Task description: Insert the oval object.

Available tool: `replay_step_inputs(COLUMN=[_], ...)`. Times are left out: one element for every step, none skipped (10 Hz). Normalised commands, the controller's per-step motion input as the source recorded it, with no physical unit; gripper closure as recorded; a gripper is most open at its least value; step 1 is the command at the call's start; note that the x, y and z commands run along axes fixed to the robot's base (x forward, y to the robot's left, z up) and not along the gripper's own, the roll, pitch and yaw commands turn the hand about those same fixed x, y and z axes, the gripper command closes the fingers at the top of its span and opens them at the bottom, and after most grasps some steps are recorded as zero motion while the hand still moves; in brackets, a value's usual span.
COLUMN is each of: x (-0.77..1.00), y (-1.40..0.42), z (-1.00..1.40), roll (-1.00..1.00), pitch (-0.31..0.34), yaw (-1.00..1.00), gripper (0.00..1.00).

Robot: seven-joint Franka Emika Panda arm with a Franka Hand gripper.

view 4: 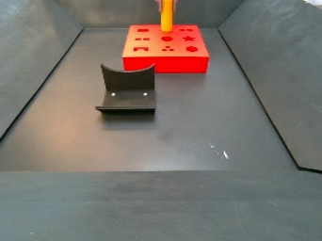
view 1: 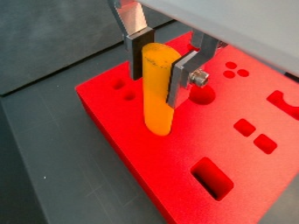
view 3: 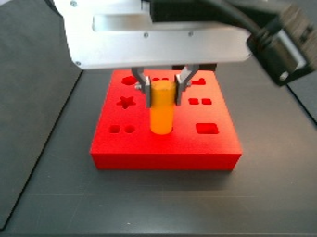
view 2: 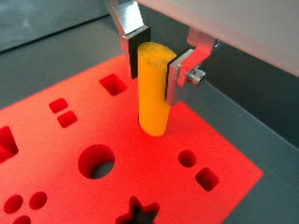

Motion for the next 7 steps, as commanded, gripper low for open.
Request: replay_step_inputs(x=[0.00,0.00,-0.01,0.00,0.00,0.00,0.00], y=[0.00,0.00,0.00,0.01,0.08,0.19,0.00], z=[-0.52,-0.63,-0.79,-0.79,-0.72,-0.57,0.00], roll=[-0.05,-0.07,-0.16,-0.18,-0.21,-0.24,0.00], pitch=[0.130,0.083,0.000,-0.029,-0.067,-0.107,0.000], yaw=[0.00,0.00,0.00,0.00,-0.01,-0.05,0.00], gripper=[1.00,1.00,1.00,1.00,1.00,1.00,1.00])
